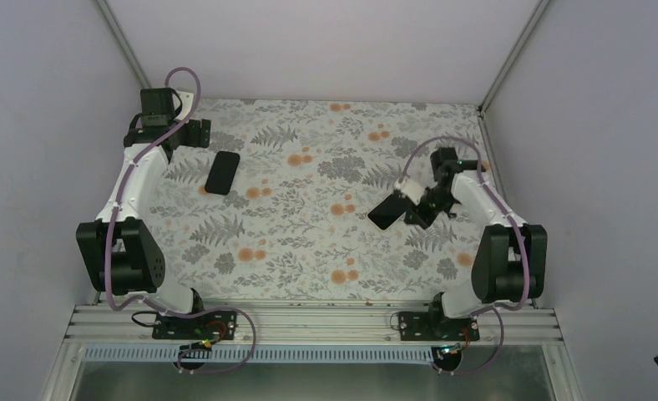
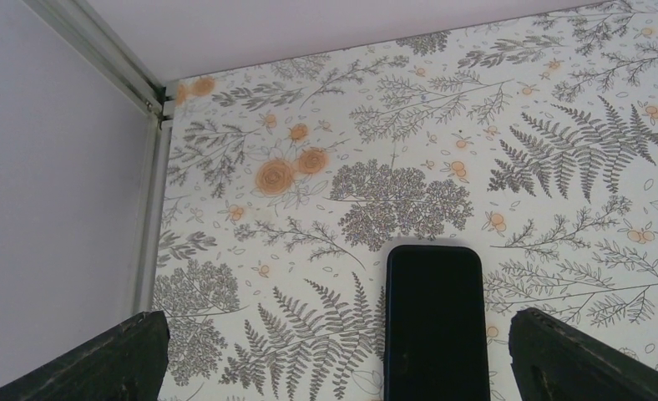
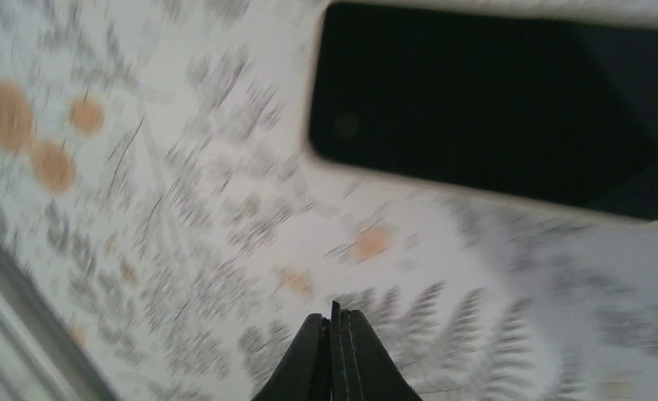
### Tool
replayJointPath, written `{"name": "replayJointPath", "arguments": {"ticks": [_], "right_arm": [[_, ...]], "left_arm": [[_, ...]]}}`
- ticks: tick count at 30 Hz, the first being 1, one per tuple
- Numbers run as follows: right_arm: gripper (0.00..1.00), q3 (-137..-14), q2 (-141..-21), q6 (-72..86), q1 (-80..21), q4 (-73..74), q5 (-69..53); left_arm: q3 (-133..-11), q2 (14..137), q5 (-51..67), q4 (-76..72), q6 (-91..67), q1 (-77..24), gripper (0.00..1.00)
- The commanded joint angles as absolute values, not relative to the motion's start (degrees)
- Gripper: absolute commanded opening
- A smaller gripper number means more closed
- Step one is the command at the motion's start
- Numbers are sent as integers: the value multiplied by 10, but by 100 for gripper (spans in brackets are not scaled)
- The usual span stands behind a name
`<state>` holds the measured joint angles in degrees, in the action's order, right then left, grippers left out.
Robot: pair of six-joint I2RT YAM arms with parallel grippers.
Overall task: Take the phone out of the phone case
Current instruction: Adjust the phone at the center of the board.
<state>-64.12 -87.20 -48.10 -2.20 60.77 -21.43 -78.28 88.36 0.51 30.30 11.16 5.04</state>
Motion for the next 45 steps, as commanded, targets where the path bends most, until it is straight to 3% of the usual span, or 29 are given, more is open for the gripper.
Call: {"name": "replayJointPath", "arguments": {"ticks": [1, 6, 15, 35, 45], "right_arm": [[3, -560, -841, -508, -71, 630, -166], [4, -536, -846, -451, -101, 566, -154], [4, -535, -918, -394, -64, 512, -87], [4, -720, -1116, -340, -28, 460, -35], [4, -781, -1151, -342, -124, 460, -42]], "left_arm": [[-779, 887, 3, 287, 114, 53, 100], [-783, 888, -1, 294, 113, 54, 100], [-763, 871, -10, 288, 116, 54, 100], [-760, 867, -8, 283, 117, 54, 100], [-754, 864, -9, 279, 118, 54, 100]]}}
